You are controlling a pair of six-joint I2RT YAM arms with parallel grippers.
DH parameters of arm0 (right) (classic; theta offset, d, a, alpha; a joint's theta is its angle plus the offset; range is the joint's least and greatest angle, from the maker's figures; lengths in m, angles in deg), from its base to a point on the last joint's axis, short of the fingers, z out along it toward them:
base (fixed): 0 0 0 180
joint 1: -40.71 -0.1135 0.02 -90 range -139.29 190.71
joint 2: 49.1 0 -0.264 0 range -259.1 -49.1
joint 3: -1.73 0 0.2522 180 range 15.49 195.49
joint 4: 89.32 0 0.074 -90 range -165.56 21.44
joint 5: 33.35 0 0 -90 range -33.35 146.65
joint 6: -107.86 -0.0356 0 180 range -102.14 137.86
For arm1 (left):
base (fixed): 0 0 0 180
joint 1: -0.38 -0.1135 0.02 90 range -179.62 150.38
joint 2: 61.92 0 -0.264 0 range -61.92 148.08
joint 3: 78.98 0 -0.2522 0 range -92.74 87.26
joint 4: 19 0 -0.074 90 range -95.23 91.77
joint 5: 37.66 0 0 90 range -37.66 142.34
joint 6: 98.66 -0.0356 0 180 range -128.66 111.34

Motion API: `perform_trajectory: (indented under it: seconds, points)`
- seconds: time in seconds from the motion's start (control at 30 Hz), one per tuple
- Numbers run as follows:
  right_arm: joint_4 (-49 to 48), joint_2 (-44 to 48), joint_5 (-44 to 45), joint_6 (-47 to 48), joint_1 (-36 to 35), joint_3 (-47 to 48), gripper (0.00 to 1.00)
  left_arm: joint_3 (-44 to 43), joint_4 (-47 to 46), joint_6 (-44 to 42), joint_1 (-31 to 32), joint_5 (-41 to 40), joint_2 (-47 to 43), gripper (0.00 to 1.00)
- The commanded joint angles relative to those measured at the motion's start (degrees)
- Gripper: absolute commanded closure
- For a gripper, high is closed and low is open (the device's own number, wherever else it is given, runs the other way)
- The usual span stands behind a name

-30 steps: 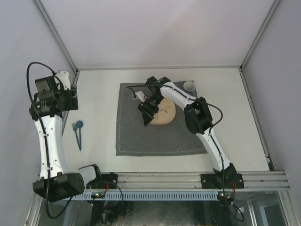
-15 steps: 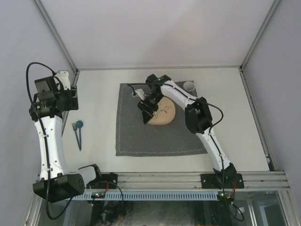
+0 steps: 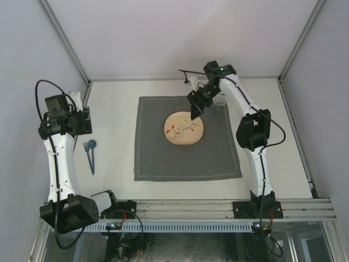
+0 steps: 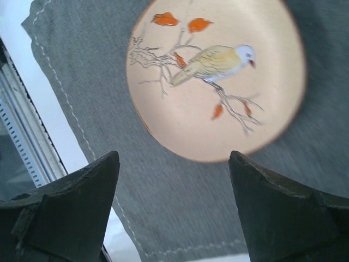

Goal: Set the dinner table for one person
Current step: Adjust the plate on the napkin.

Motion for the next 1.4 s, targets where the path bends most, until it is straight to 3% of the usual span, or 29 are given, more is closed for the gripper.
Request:
perform_trajectory:
  seconds: [0.0, 0.33, 0.5, 0.67, 1.37]
  points:
    - [-0.5, 9.4, 2.8, 0.7, 2.2, -0.8, 0.19, 6.5, -2.7, 0.5, -3.4, -1.8, -3.4, 0.35]
    - [-0.6, 4.4, 4.7, 1.9, 2.6, -0.4, 0.21, 4.2, -3.5, 7.5, -2.6, 6.7, 2.9, 0.36]
    - [-2.0, 2.7, 3.6, 0.8, 4.3, 0.0, 0.21, 0.1, -4.0, 8.4, 1.2, 10.2, 7.7, 0.37]
    - [-2.2, -0.7, 2.6, 0.3, 4.4, -0.2, 0.21, -0.8, -5.1, 9.9, 5.3, 9.7, 10.9, 0.37]
    - [-2.4, -10.3, -0.3, 2.6, 5.4, 2.7, 0.22, -3.5, -2.9, 5.9, 5.3, 5.2, 12.3, 0.37]
